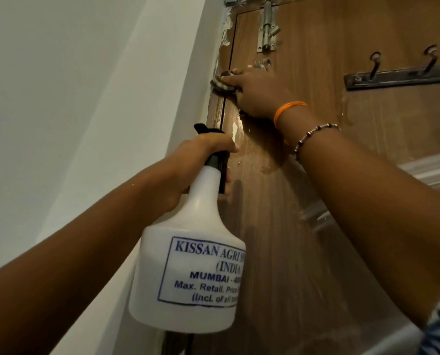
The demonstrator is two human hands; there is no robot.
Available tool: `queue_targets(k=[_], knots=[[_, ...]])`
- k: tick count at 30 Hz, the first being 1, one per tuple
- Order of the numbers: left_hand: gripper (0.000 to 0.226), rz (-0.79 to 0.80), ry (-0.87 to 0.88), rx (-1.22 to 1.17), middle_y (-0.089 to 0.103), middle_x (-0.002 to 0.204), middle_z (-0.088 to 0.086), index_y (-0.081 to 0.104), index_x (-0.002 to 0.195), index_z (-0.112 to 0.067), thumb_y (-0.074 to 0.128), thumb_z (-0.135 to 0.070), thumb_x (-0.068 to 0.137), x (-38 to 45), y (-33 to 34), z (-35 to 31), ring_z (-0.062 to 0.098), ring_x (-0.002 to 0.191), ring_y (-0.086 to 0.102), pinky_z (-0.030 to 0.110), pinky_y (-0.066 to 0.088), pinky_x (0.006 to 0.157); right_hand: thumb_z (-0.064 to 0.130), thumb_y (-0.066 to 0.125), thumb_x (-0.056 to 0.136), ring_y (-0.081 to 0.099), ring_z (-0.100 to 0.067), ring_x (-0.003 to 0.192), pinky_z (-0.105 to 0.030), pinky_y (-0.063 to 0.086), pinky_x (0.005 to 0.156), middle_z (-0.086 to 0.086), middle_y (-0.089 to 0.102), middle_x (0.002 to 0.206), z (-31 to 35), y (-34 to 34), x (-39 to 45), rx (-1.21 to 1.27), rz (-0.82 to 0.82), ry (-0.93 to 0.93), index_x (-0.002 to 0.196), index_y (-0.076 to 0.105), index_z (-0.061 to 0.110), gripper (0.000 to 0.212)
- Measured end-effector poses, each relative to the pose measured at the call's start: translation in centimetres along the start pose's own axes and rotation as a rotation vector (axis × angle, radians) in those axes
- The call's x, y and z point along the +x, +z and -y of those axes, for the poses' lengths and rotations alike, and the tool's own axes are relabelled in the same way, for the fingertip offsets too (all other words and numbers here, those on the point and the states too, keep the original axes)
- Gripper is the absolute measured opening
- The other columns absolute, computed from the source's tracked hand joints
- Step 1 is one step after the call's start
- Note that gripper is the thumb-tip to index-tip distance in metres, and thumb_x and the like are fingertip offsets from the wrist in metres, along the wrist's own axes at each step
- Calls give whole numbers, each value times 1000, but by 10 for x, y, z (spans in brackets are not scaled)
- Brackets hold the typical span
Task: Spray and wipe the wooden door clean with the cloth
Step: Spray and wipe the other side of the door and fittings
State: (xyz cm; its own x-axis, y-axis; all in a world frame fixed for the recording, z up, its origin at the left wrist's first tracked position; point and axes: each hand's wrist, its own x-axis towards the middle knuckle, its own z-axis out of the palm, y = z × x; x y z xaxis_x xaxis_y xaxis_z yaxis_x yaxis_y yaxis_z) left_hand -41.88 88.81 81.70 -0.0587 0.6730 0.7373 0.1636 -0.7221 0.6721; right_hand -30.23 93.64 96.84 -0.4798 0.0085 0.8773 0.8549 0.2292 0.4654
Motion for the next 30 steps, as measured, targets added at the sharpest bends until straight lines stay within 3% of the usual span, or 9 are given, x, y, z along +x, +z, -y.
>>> queue_targets(k=[6,9,11,14,17,20,22,25,30], knots=[[26,43,89,-68,64,62,15,60,89,-2,60,-22,73,-16,0,6,30,55,61,37,53,66,21,43,98,28,-20,142,-41,10,116,-1,36,152,25,9,-78,56,28,-230,144,41,30,47],[49,65,89,-82,65,64,17,59,103,2,58,-24,62,-18,-1,6,31,56,61,38,53,68,18,43,96,25,-19,144,-44,7,117,3,38,151,25,4,-111,67,67,-261,140,47,25,45],[43,71,98,-68,64,62,14,58,104,1,59,-23,68,-20,0,5,28,55,62,35,54,65,20,39,93,28,-19,142,-46,4,116,4,41,150,19,-1,-126,46,55,-235,136,52,28,46],[22,67,96,-63,65,61,10,57,96,-3,55,-20,83,-22,5,1,24,53,62,27,55,56,28,33,84,33,-21,140,-49,0,114,4,44,147,-2,-10,-149,8,-3,-81,135,53,32,55],[20,93,85,-99,64,64,11,54,95,-3,54,-20,86,-21,13,-1,22,52,62,24,53,50,26,38,89,29,-25,141,-53,4,114,2,41,150,-33,-22,-171,-65,-114,238,139,48,32,52],[17,139,95,-150,63,69,13,54,91,-4,54,-20,86,-19,22,-3,21,51,61,24,54,52,19,42,95,20,-33,143,-54,7,116,-7,32,154,-50,-29,-188,-76,-177,539,145,39,24,50],[16,145,105,-148,64,69,13,56,89,-5,55,-21,86,-16,26,-2,22,53,62,25,55,55,19,41,97,17,-36,144,-55,8,116,-10,25,157,-46,-28,-187,-76,-153,584,149,31,24,53],[16,131,117,-144,66,66,11,59,90,-6,55,-21,85,-8,31,-3,23,56,63,32,57,65,21,38,99,12,-37,145,-55,6,116,-8,15,160,-28,-23,-167,-96,-69,463,150,25,35,55],[16,148,149,-151,65,62,14,60,85,-3,53,-18,86,-2,57,-11,27,54,63,40,54,78,21,35,99,12,-30,146,-52,3,117,1,17,160,-25,-21,-139,-50,9,201,147,27,43,54]])
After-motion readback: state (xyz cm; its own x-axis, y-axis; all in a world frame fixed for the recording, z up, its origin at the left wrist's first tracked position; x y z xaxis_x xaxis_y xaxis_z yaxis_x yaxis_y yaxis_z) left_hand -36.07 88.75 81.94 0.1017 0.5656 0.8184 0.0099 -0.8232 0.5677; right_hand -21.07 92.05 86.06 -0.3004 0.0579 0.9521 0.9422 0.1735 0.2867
